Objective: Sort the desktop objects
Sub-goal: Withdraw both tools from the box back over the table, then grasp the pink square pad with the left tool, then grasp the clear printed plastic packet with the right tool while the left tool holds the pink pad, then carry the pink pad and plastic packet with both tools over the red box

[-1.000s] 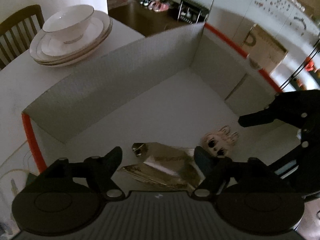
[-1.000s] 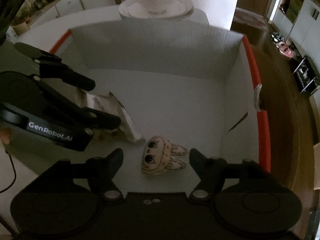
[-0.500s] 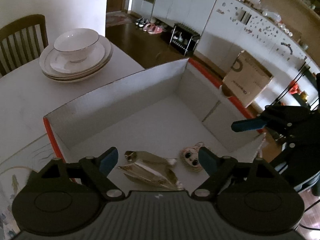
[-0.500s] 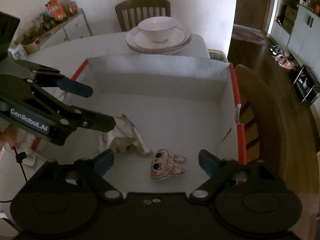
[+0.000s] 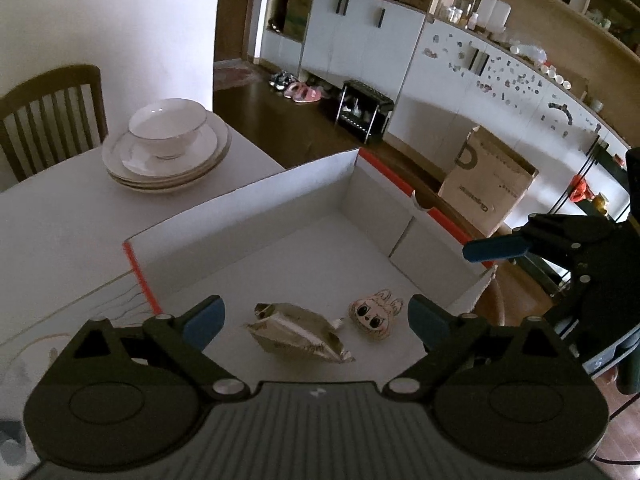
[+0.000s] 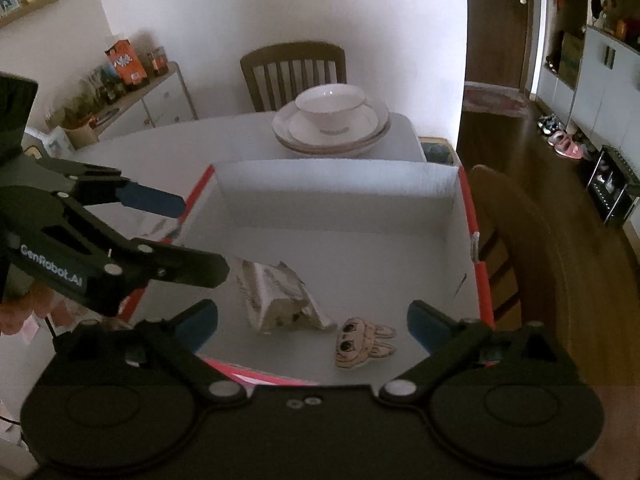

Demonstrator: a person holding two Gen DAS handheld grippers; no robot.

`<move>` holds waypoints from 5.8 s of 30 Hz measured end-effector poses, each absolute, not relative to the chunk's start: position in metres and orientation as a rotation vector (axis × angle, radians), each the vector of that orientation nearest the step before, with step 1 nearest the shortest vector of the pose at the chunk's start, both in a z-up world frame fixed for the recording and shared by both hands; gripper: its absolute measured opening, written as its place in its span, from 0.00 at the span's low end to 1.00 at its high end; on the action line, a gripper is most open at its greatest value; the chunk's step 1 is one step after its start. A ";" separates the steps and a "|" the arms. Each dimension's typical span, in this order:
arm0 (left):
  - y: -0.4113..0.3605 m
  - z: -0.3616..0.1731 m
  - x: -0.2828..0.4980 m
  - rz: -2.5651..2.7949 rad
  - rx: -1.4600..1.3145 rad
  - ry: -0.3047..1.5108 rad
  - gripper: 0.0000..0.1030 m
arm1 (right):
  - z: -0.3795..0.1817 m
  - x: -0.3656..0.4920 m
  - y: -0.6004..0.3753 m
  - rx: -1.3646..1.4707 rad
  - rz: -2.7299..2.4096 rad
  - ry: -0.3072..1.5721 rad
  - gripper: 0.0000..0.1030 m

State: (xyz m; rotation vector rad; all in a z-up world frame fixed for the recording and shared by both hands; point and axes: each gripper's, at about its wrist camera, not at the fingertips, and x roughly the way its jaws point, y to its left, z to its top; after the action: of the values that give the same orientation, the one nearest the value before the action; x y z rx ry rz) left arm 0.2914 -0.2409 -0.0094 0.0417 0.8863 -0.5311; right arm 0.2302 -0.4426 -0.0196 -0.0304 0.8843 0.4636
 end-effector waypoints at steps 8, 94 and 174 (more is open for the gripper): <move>-0.210 0.003 0.263 -0.501 0.043 0.841 0.96 | -0.009 0.209 -0.419 -0.036 0.462 0.842 0.99; 0.135 -0.140 0.095 -0.720 0.417 0.890 0.80 | -0.102 0.123 -0.137 -0.133 0.396 0.908 0.98; 0.067 -0.122 0.081 -0.393 0.157 0.909 0.38 | -0.106 0.099 -0.200 -0.112 0.379 0.954 0.54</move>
State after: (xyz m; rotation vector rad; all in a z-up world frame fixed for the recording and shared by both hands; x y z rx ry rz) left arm 0.0809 0.0669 -0.1219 0.1568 0.9091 -0.3932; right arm 0.0992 -0.2004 -0.1058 -0.1123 0.9539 0.3788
